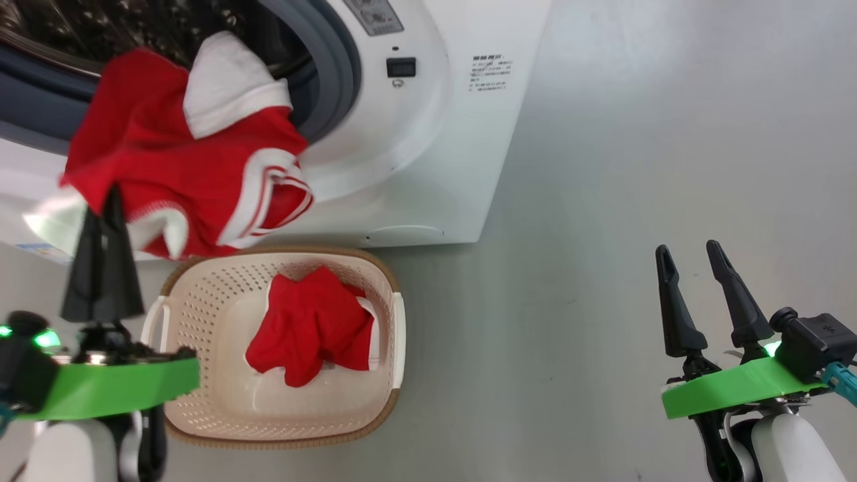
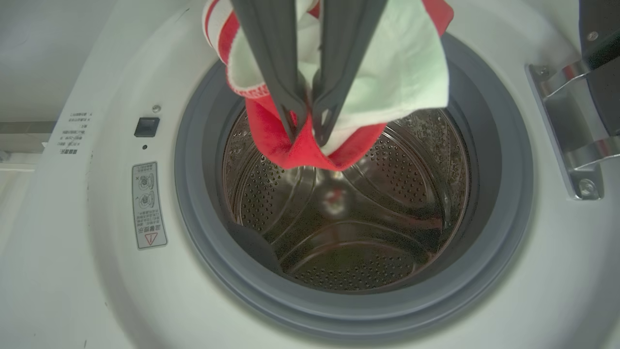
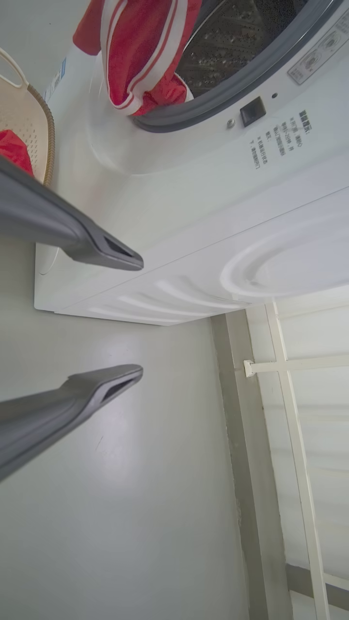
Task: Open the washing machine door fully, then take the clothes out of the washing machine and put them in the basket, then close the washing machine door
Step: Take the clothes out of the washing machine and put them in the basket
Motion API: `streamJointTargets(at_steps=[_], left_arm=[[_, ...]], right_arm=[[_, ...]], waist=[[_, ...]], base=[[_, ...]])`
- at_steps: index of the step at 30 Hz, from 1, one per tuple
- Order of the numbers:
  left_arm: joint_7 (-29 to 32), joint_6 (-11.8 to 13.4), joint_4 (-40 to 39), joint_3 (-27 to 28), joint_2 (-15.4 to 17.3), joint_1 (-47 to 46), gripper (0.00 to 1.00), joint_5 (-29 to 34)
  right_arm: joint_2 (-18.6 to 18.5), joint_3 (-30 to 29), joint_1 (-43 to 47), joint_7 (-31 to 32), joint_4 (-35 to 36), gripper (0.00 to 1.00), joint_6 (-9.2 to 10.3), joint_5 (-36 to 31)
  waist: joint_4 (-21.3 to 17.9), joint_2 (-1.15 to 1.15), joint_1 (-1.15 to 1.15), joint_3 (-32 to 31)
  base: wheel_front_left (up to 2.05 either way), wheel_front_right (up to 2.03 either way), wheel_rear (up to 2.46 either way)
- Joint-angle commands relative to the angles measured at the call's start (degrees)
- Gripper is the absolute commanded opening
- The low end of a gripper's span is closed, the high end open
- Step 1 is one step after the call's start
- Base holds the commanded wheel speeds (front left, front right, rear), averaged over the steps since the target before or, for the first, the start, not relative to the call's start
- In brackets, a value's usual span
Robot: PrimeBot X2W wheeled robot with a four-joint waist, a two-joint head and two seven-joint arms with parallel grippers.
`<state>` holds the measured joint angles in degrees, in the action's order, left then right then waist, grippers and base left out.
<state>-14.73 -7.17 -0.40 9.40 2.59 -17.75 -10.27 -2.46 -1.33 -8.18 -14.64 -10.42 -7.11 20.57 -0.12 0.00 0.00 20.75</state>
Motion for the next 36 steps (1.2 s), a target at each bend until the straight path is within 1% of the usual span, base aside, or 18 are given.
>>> streamJointTargets(at_steps=[1, 5, 6, 11, 16, 18, 24, 30, 36], left_arm=[[-0.27, -0.32, 1.18, 1.0, 0.73, 0.94, 0.0, -0.41], [-0.27, -0.32, 7.51, -0.36, 0.49, 0.87, 0.0, -0.82], [-0.27, -0.32, 7.51, -0.36, 0.49, 0.87, 0.0, -0.82], [-0.27, -0.32, 16.15, -1.72, 0.39, -1.24, 0.0, -0.94], [-0.27, -0.32, 24.32, -3.13, 0.44, -5.41, 0.01, -0.88], [-0.27, -0.32, 27.3, -3.79, 0.5, -7.42, 0.07, -0.86], [-0.27, -0.32, 35.78, -5.25, 1.06, -13.98, 0.07, -0.81], [-0.27, -0.32, 41.89, -5.99, 1.89, -19.78, 0.09, -0.53], [-0.27, -0.32, 47.22, -5.47, 2.91, -23.86, 0.1, 0.04]], right_arm=[[-0.42, 1.21, -0.01, -0.36, 1.61, 1.0, -0.37, -0.76], [-0.42, 1.33, -0.7, -0.36, 1.91, 1.0, -0.37, -0.83], [-0.42, 1.33, -0.7, -0.36, 1.91, 1.0, -0.37, -0.83], [-0.42, 1.22, -1.86, -0.36, 2.38, 1.0, -0.37, -0.96], [-0.42, 1.25, -3.28, -0.36, 2.94, 1.0, -0.37, -1.12], [-0.42, 1.27, -3.91, -0.36, 3.18, 1.0, -0.37, -1.17], [-0.42, 1.5, -6.05, -0.36, 3.95, 1.0, -0.37, -1.24], [-0.42, 1.73, -7.78, -0.36, 4.45, 1.0, -0.37, -1.25], [-0.42, 2.02, -8.75, -0.36, 4.61, 1.0, -0.37, -1.12]], waist=[[-0.16, 0.0, 0.0, 1.49], [-0.4, 0.0, 0.0, 3.65], [-0.4, 0.0, 0.0, 3.65], [-0.58, 0.0, 0.0, 6.92], [-0.73, 0.0, 0.0, 10.68], [-0.77, 0.0, 0.0, 12.24], [-1.16, 0.0, 0.0, 16.73], [-1.75, 0.0, 0.0, 19.55], [-2.32, 0.0, 0.0, 20.84]], base=[[0.0, 0.0, 0.0], [0.0, 0.0, 0.0], [0.0, 0.0, 0.0], [0.0, 0.0, 0.0], [0.0, 0.0, 0.0], [0.0, 0.0, 0.0], [0.0, 0.0, 0.0], [0.0, 0.0, 0.0], [0.0, 0.0, 0.0]])
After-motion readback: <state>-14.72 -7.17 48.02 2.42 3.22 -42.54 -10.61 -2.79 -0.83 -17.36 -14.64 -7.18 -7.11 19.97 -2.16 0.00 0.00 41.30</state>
